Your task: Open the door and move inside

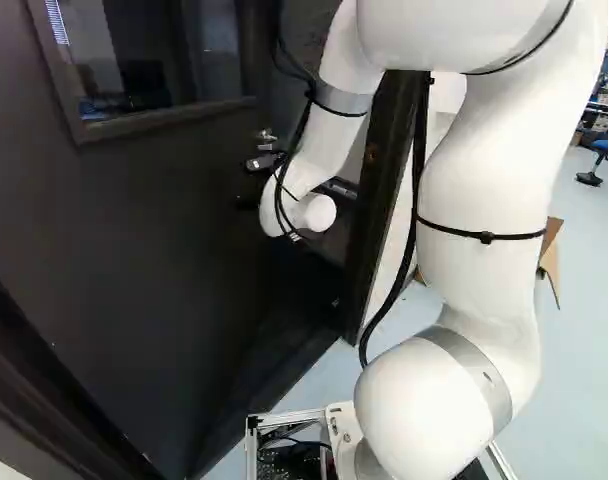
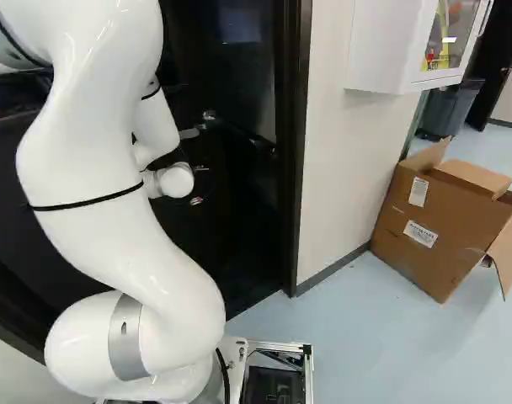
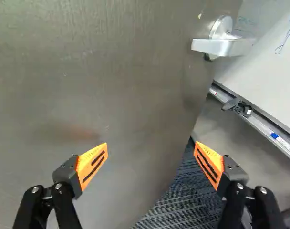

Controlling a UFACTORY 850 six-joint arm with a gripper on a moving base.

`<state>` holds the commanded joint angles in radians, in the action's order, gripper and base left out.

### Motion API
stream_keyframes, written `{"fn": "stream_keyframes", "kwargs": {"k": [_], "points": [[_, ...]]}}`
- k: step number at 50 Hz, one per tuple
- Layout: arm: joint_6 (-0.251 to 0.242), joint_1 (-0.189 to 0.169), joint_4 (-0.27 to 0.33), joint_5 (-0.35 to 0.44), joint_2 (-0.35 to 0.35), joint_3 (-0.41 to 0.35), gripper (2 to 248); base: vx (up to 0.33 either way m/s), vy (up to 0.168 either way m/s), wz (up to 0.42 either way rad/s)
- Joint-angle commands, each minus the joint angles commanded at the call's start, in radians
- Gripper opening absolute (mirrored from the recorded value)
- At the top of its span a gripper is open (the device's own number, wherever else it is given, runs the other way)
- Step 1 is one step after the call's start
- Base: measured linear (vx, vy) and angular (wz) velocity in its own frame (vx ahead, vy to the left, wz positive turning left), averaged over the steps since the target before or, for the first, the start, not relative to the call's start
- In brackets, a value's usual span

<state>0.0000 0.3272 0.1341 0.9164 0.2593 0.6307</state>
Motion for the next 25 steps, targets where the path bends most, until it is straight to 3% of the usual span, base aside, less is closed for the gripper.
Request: {"fn": "stream_keyframes", "kwargs": {"k": [25], "points": [[0.000,0.054,0.000,0.000,0.041,0.049,247,0.000,0.000,0.000]]}}
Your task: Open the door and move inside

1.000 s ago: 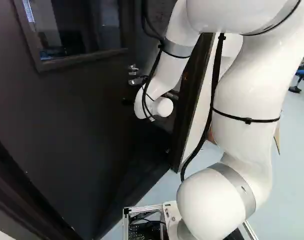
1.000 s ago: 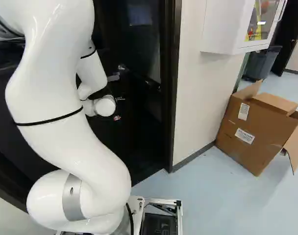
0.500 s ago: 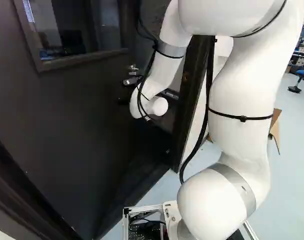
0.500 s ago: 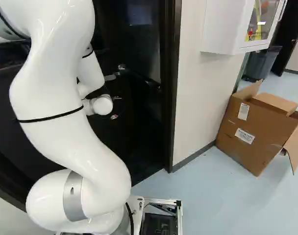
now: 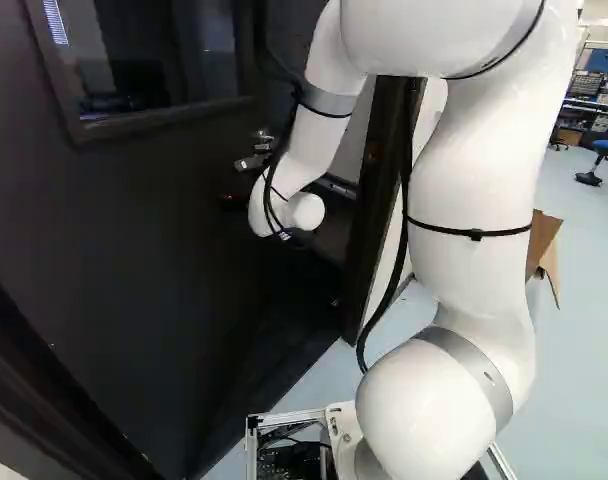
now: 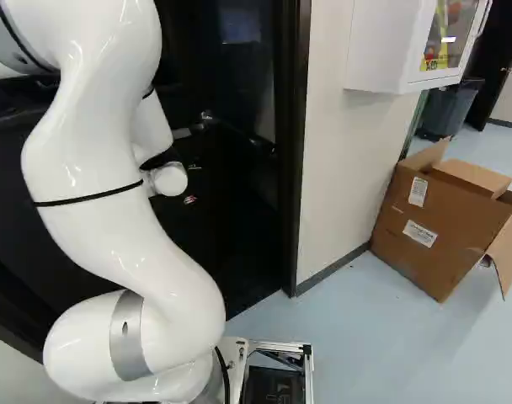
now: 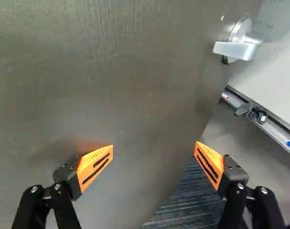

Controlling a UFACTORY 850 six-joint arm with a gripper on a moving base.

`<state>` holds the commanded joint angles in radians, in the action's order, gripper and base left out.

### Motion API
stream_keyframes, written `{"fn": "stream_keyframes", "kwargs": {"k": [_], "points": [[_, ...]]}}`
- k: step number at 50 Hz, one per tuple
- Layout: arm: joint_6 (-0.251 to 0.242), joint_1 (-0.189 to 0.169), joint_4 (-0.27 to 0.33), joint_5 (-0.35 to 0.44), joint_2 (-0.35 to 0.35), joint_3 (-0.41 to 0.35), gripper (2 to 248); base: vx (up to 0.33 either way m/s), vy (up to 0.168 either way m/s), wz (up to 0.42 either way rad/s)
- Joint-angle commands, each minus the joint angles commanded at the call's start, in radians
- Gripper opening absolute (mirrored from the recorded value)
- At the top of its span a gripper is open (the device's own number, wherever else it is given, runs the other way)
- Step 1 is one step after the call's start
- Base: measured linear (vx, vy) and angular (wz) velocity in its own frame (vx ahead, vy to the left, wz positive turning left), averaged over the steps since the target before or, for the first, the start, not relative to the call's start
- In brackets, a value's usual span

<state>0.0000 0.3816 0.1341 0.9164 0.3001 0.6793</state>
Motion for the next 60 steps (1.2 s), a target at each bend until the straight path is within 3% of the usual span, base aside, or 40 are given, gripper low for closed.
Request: {"fn": "stream_keyframes", "kwargs": {"k": [60], "points": [[0.000,0.135,0.003,0.000,0.123,0.153,247,0.000,0.000,0.000]]}}
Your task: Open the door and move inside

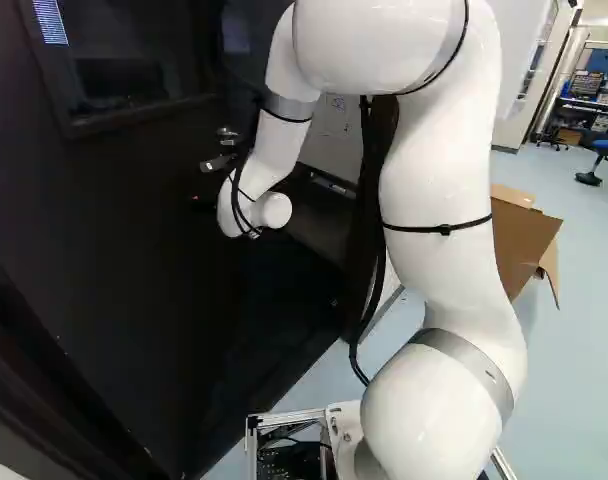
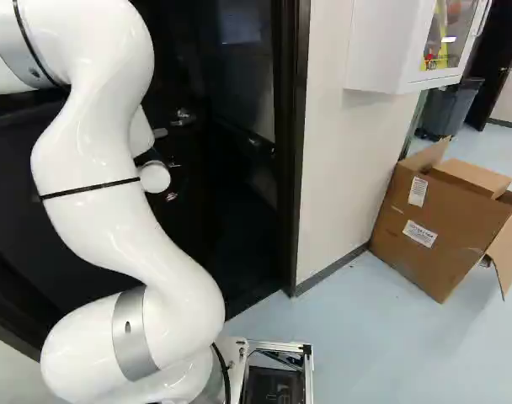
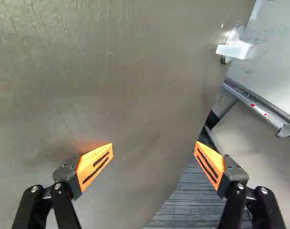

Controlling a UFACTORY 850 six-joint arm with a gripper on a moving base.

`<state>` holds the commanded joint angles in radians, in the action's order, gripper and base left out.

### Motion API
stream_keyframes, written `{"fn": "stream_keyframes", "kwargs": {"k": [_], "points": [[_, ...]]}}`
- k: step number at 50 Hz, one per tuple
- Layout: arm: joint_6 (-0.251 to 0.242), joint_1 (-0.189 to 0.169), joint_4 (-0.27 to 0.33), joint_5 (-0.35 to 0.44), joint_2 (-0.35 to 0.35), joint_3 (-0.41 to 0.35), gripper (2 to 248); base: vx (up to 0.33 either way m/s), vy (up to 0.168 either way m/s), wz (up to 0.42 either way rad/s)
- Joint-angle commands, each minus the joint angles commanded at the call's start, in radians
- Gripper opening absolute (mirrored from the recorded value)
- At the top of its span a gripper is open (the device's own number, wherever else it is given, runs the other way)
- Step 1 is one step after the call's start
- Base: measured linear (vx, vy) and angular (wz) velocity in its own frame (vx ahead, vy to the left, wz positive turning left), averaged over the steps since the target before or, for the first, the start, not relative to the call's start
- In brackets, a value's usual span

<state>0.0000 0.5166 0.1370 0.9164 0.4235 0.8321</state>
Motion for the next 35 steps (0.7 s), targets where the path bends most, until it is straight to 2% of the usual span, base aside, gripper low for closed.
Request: {"fn": "stream_keyframes", "kwargs": {"k": [35], "points": [[0.000,0.081,0.025,0.000,0.089,0.116,247,0.000,0.000,0.000]]}}
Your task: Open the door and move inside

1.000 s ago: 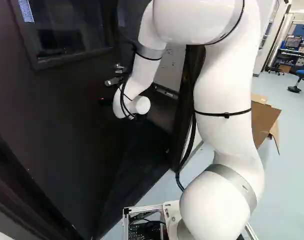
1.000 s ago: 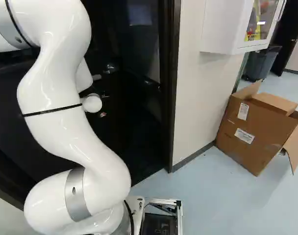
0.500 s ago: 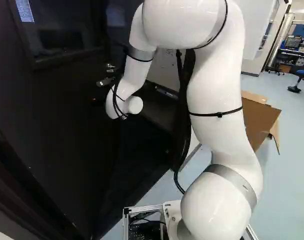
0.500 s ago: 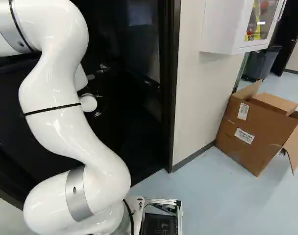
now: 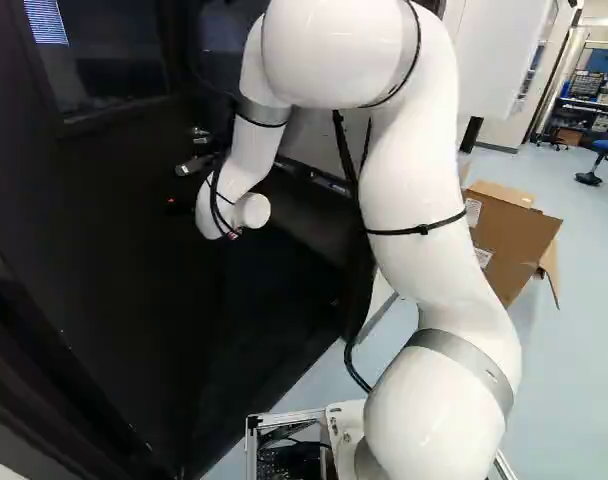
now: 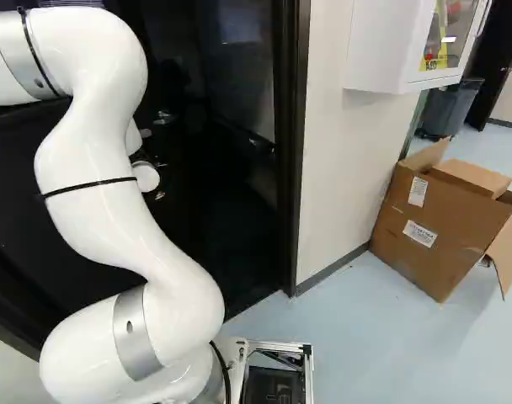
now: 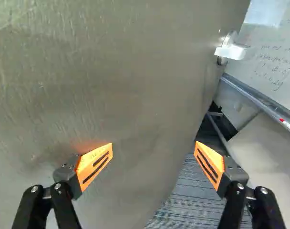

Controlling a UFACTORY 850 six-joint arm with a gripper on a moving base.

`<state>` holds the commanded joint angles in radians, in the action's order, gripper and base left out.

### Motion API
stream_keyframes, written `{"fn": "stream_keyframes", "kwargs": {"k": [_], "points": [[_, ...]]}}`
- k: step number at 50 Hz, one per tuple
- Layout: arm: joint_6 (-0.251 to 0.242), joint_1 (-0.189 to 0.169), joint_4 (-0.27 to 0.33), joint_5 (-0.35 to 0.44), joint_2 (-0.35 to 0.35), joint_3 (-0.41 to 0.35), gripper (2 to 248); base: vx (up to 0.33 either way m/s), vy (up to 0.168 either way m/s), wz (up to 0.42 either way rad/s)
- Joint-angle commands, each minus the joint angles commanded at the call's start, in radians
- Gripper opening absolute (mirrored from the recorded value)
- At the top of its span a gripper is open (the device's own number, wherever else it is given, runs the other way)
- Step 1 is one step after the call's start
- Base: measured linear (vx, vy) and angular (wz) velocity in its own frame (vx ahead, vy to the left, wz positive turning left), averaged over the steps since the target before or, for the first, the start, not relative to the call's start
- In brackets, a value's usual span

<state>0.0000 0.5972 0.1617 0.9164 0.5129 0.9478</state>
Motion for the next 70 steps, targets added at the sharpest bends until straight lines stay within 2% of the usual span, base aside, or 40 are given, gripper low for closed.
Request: {"fn": "stream_keyframes", "kwargs": {"k": [34,70], "points": [[0.000,0.075,0.000,0.000,0.088,0.117,247,0.000,0.000,0.000],[0.000,0.165,0.000,0.000,0.120,0.161,247,0.000,0.000,0.000]]}}
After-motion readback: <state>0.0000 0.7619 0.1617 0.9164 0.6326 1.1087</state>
